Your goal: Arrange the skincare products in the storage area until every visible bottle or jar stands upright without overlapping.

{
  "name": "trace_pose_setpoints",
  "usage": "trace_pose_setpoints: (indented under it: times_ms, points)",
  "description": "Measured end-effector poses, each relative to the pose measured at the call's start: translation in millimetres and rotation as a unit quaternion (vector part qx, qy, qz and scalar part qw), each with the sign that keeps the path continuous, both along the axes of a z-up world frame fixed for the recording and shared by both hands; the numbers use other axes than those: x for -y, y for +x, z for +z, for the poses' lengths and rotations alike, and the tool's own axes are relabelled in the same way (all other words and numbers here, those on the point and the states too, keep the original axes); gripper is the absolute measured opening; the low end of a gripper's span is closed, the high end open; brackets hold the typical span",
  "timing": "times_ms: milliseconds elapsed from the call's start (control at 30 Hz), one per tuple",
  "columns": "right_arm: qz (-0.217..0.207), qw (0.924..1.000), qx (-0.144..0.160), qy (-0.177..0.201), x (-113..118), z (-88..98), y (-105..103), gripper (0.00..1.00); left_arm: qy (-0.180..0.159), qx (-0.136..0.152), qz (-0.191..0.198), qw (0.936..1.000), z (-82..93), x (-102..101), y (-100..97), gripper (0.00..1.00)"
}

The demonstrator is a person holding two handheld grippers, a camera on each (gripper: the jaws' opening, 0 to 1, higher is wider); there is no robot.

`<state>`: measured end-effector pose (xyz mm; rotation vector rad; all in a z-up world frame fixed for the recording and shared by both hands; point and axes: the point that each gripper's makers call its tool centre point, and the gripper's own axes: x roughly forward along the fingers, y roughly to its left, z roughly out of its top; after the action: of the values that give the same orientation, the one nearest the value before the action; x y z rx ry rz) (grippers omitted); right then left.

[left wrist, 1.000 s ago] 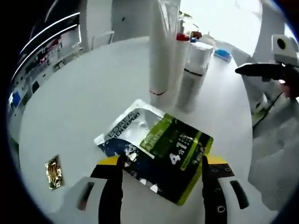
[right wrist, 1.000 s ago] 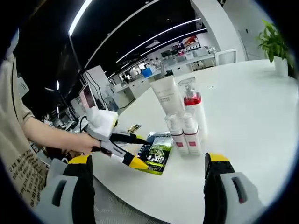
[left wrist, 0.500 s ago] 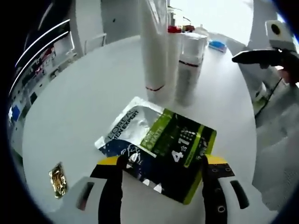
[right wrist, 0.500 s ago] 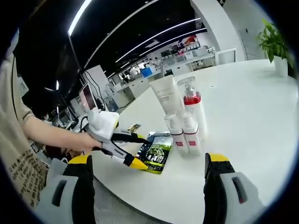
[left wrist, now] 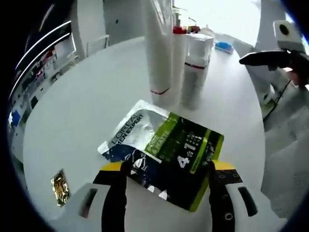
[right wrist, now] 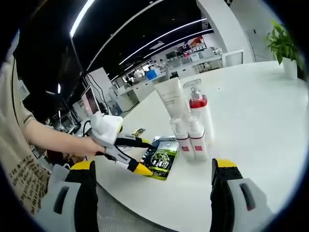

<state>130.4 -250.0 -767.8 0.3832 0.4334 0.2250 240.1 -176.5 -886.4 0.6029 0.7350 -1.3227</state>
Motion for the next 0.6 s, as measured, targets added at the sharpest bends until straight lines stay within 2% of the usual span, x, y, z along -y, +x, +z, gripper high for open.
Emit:
trace_pose_setpoints:
  times_ms: [367, 600]
  points:
    - [0.003, 1.0000, -0.002, -0.001, -1.7, -0.5, -0.8, 1.00, -0.004, 0.002, 0.002, 1.0000, -0.2, 0.4, 2.2, 0.69]
    - [0.009, 0.9999, -0.002, -0.004, -3.4, -0.8, -0.4, 1.00, -0.005, 0.002, 0.013, 0.9999, 3.9, -6.6, 3.4, 0.71]
